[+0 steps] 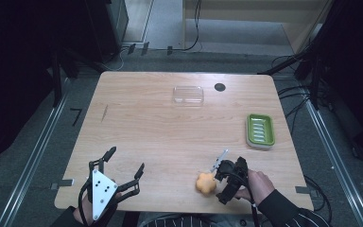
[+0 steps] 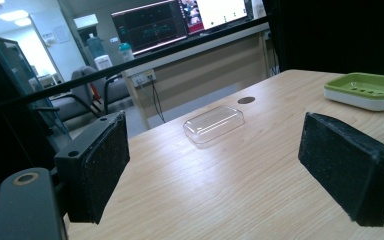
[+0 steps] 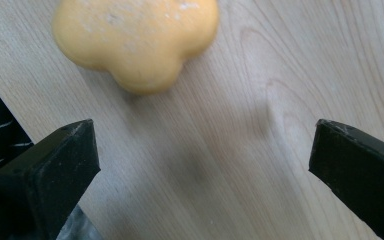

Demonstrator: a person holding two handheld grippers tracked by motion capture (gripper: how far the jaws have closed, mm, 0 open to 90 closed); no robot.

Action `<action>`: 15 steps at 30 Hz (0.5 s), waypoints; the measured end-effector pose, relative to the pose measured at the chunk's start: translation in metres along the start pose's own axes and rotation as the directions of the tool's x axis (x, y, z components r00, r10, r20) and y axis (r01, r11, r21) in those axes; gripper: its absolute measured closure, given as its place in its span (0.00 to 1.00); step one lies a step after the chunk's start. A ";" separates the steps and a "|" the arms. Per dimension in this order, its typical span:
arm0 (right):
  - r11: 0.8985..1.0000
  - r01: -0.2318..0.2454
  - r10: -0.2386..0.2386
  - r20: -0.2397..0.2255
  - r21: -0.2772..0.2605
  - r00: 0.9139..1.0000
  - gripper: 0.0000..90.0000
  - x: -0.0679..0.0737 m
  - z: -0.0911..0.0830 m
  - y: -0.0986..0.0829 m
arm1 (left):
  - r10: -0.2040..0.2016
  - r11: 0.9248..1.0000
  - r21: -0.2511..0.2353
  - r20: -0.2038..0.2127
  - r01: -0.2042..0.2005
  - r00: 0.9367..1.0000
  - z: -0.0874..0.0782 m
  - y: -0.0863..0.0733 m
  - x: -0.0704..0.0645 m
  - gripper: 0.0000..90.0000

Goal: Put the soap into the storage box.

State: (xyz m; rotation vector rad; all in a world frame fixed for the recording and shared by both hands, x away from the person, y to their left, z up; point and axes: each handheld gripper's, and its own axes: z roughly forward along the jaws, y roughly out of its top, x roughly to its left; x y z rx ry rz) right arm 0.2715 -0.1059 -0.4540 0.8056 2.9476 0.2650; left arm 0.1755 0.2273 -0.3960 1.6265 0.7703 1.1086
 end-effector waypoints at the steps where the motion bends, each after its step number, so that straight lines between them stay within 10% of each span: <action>1: 1.000 0.022 -0.023 -0.009 -0.008 1.000 0.00 0.002 0.001 0.002 | 0.000 1.000 0.000 0.000 0.000 1.000 0.000 0.000 0.000 0.14; 15: 0.986 0.168 -0.168 0.006 0.000 0.986 0.06 0.010 0.006 0.022 | -0.002 1.000 -0.001 -0.002 0.002 1.000 0.000 0.000 0.000 0.14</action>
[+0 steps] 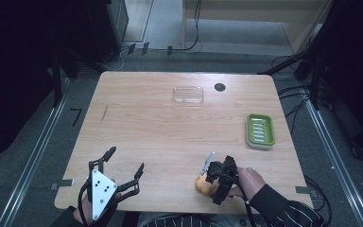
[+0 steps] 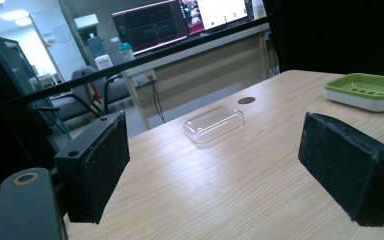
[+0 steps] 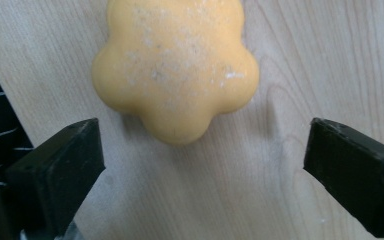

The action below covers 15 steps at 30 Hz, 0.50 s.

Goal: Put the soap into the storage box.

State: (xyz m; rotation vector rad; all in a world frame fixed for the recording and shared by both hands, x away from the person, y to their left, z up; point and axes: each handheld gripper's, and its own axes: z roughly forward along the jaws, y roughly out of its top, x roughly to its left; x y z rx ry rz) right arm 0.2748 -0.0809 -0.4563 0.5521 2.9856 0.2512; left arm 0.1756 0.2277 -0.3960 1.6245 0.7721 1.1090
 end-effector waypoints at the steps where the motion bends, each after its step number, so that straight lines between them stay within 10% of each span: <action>1: 1.000 0.015 -0.015 0.000 -0.002 1.000 0.08 0.000 0.000 0.001 | 0.000 1.000 -0.001 0.001 0.000 1.000 0.000 0.000 0.000 0.14; 15: 0.987 0.161 -0.162 -0.025 -0.007 0.987 0.23 0.004 0.004 0.014 | 0.000 1.000 0.000 0.000 0.000 1.000 0.000 0.000 0.000 0.14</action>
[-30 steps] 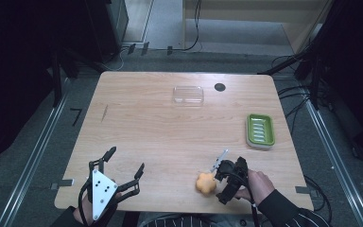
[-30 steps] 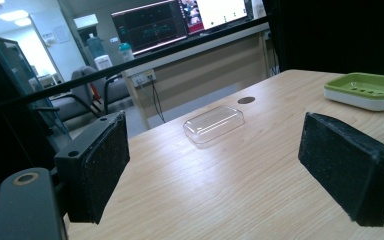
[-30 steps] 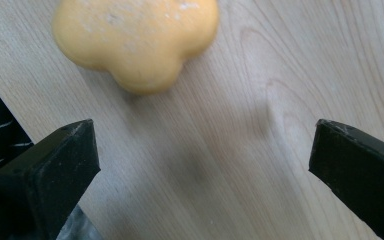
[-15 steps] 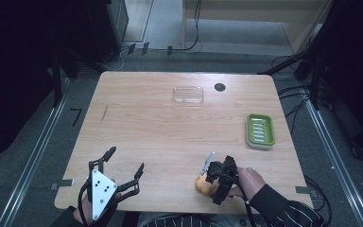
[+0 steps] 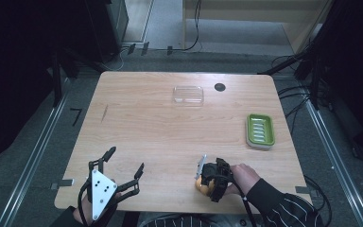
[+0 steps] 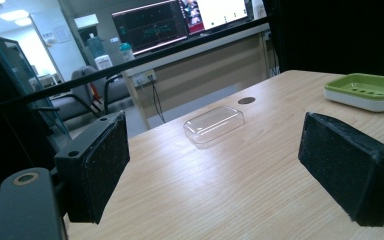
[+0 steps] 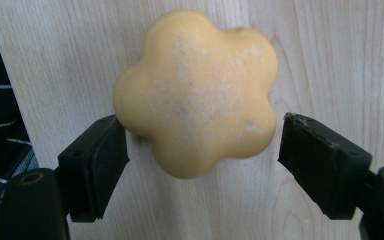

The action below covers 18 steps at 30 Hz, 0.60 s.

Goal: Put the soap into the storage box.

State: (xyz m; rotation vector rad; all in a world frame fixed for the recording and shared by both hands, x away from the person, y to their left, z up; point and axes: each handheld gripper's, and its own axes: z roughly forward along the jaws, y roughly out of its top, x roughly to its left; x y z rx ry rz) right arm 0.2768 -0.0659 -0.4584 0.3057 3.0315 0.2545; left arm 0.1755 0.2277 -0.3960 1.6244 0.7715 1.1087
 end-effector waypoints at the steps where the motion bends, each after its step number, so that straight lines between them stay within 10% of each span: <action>1: 1.000 0.017 -0.017 0.008 -0.011 1.000 0.24 0.000 0.000 0.001 | -0.001 1.000 0.000 0.000 0.001 1.000 0.000 0.000 0.000 0.14; 18: 0.999 -0.026 0.026 -0.001 0.030 1.000 0.43 0.000 0.004 0.006 | 0.001 1.000 0.000 0.000 -0.001 1.000 0.000 0.000 0.000 0.14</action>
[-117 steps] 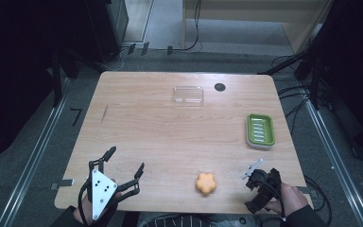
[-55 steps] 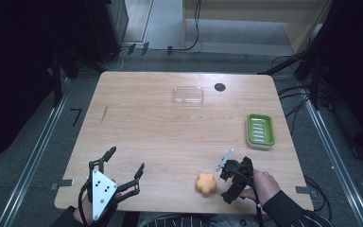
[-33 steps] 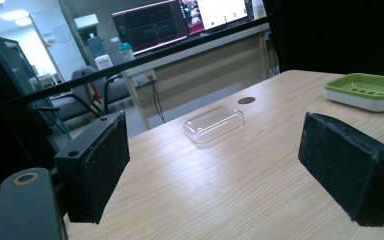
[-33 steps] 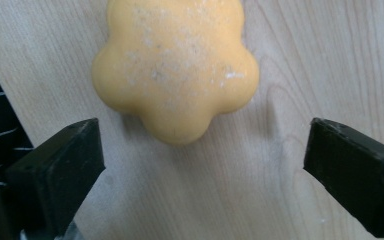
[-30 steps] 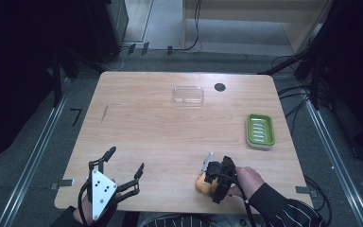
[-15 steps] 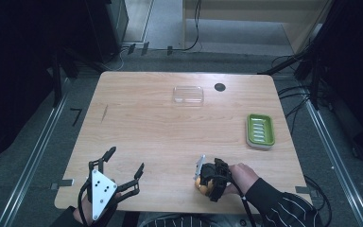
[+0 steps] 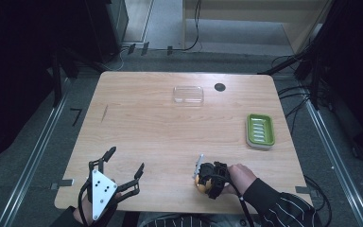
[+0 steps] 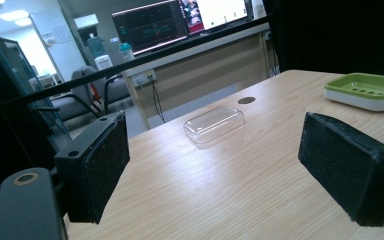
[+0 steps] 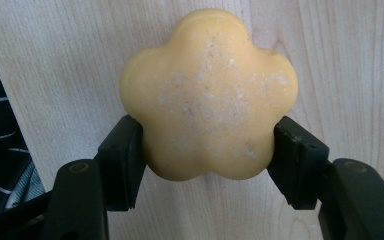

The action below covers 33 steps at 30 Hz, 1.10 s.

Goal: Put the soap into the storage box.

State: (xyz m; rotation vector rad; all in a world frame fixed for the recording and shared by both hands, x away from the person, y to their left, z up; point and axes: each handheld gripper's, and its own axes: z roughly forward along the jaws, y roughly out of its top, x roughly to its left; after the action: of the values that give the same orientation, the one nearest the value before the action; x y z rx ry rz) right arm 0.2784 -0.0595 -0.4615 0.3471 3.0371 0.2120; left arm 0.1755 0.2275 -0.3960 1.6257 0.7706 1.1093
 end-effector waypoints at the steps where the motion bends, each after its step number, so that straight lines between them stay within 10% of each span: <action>1: 1.000 -0.010 0.010 0.008 0.007 1.000 0.44 0.001 0.000 0.001 | 0.000 1.000 0.000 -0.001 0.000 1.000 0.000 0.000 0.000 0.14; 33: 0.988 -0.151 0.151 0.033 -0.014 0.988 0.45 -0.007 -0.007 -0.012 | -0.007 1.000 -0.004 -0.003 0.007 1.000 0.000 0.000 0.001 0.14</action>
State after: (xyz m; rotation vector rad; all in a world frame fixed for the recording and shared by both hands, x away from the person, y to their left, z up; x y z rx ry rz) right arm 0.2820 -0.0733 -0.4555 0.5750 2.9765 0.2305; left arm 0.1755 0.2281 -0.3959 1.6174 0.7744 1.1078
